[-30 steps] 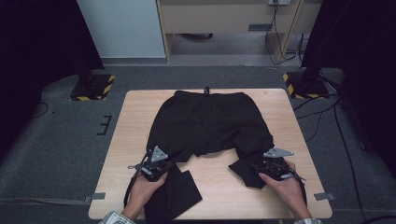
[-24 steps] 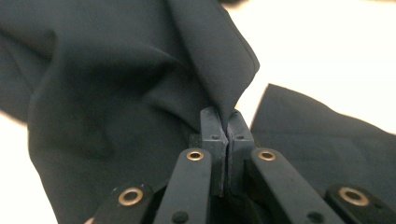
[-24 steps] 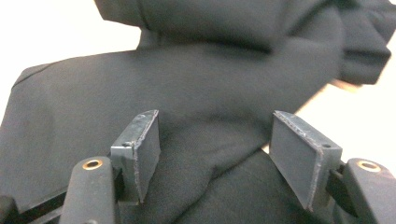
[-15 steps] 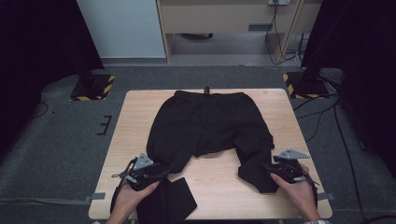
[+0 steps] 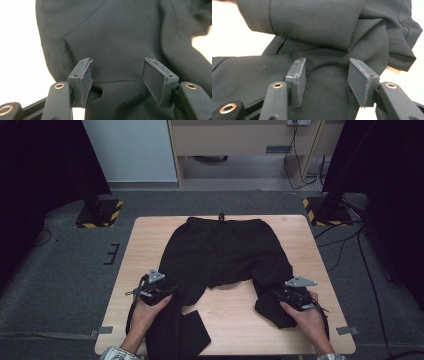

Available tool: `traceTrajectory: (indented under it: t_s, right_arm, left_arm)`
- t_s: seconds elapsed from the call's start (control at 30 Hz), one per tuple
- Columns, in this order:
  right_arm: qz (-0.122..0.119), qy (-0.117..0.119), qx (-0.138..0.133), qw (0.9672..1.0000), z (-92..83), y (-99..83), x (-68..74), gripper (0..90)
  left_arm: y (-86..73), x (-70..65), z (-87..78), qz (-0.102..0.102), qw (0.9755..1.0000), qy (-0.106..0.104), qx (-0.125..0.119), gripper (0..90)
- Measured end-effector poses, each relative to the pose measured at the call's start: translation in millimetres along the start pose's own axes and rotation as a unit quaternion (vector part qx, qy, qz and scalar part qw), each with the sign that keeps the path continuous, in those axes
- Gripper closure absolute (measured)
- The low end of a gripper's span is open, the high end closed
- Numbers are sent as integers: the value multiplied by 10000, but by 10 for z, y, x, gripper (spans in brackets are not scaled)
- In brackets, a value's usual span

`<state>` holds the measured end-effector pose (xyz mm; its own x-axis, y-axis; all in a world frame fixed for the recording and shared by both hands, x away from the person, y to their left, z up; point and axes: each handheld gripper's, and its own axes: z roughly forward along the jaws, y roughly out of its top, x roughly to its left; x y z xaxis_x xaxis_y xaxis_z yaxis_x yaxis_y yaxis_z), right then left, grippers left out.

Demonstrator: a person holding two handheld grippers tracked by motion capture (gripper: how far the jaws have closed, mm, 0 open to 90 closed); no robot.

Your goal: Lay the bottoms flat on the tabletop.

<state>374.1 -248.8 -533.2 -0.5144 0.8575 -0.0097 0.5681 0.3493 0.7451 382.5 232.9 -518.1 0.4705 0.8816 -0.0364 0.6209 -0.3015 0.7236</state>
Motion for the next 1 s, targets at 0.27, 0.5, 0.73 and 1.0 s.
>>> traceTrajectory:
  t_s: [0.27,0.5,0.73,1.0]
  right_arm:
    - [-124,198,365,9991,-361,-223,96,489]
    - [144,91,-162,9997,-613,-241,36,479]
    - [557,-515,-448,9961,-487,-129,-253,749]
    - [1157,-742,-441,9895,-207,-84,-579,638]
  left_arm:
    - [-49,-7,52,180,9996,54,195,377]
    - [-45,-27,56,308,9992,93,241,366]
    - [-41,-35,67,373,9989,118,245,365]
    - [-47,-29,69,381,9990,112,213,364]
